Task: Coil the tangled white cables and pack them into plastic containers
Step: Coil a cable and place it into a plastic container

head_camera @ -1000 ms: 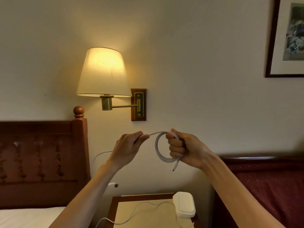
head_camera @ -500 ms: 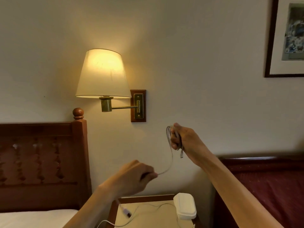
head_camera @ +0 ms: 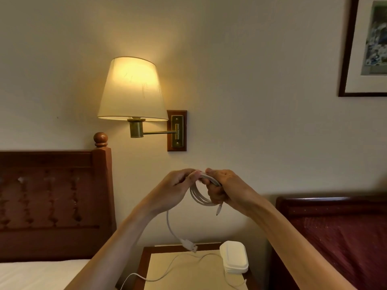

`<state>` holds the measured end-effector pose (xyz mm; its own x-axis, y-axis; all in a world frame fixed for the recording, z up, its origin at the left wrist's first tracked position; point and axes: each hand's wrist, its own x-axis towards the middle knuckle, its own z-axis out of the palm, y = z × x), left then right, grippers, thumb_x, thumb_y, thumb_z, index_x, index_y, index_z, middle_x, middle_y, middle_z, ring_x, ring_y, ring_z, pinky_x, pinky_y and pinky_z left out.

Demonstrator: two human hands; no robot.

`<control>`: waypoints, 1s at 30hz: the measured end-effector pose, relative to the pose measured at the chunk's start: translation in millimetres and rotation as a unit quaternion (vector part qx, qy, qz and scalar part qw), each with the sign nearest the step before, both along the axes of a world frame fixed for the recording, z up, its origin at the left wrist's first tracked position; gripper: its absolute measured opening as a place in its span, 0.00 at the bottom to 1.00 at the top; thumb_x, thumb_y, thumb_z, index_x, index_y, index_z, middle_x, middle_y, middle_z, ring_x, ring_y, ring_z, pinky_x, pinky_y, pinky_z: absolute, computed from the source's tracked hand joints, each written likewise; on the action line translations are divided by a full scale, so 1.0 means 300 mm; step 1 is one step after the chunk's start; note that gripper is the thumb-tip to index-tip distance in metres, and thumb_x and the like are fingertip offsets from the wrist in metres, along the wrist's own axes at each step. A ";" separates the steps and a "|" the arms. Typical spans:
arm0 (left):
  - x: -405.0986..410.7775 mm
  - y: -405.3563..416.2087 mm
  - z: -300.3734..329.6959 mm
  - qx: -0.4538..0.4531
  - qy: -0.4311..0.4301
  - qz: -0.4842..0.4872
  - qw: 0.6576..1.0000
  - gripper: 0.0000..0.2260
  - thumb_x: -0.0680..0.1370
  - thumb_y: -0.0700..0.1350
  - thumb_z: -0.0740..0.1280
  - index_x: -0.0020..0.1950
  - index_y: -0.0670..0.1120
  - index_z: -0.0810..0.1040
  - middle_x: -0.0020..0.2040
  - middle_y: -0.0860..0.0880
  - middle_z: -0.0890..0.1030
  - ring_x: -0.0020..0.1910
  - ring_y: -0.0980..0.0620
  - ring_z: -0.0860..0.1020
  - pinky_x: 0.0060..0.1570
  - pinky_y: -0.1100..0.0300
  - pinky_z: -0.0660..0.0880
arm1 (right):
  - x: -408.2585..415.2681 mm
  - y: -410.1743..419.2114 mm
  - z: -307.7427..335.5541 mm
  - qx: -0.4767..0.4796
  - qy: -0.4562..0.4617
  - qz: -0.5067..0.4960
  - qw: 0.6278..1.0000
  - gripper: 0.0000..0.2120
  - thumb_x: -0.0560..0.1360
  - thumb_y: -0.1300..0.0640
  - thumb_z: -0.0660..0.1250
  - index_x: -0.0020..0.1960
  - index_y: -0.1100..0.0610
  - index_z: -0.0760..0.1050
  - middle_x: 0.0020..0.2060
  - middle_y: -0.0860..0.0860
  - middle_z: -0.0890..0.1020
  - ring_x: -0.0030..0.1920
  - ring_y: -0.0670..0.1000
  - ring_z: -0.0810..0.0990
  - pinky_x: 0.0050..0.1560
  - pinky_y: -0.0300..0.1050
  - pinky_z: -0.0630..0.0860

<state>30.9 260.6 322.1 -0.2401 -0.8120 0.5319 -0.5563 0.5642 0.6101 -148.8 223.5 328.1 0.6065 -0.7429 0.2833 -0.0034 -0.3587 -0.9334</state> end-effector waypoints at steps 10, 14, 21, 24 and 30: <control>-0.003 0.022 -0.014 0.279 0.236 -0.130 0.922 0.15 0.80 0.56 0.60 0.38 0.48 0.73 0.34 0.49 0.72 0.34 0.53 0.65 0.36 0.59 0.62 | 0.007 -0.008 0.002 0.038 0.002 -0.026 0.999 0.21 0.85 0.52 0.49 0.39 0.58 0.70 0.24 0.47 0.63 0.25 0.46 0.60 0.28 0.38 0.63; -0.031 0.013 -0.026 0.219 0.217 -0.035 0.951 0.18 0.81 0.58 0.58 0.33 0.52 0.65 0.30 0.53 0.64 0.31 0.54 0.60 0.36 0.58 0.60 | 0.021 -0.019 -0.016 -0.025 0.020 -0.071 0.997 0.20 0.84 0.52 0.51 0.42 0.59 0.75 0.26 0.49 0.72 0.27 0.47 0.70 0.32 0.38 0.72; 0.002 -0.004 -0.046 0.122 0.229 0.057 0.964 0.22 0.81 0.59 0.57 0.31 0.50 0.64 0.28 0.52 0.63 0.30 0.53 0.60 0.37 0.56 0.61 | -0.043 -0.056 -0.074 -0.211 0.115 -0.185 0.953 0.05 0.79 0.57 0.64 0.47 0.53 0.79 0.38 0.47 0.82 0.40 0.48 0.81 0.40 0.35 0.80; -0.010 -0.011 -0.061 0.119 0.224 0.071 0.965 0.22 0.81 0.58 0.57 0.30 0.49 0.65 0.28 0.52 0.63 0.29 0.54 0.60 0.36 0.57 0.61 | -0.038 -0.045 -0.063 -0.116 0.099 -0.191 0.970 0.10 0.80 0.56 0.63 0.46 0.59 0.80 0.35 0.49 0.80 0.33 0.46 0.76 0.33 0.34 0.75; -0.040 -0.027 -0.096 0.121 0.224 0.099 0.962 0.22 0.81 0.57 0.57 0.31 0.47 0.69 0.29 0.50 0.66 0.30 0.54 0.63 0.37 0.58 0.62 | -0.013 0.009 -0.022 0.058 -0.051 -0.175 0.982 0.11 0.81 0.59 0.61 0.46 0.65 0.76 0.33 0.56 0.82 0.32 0.51 0.83 0.38 0.40 0.81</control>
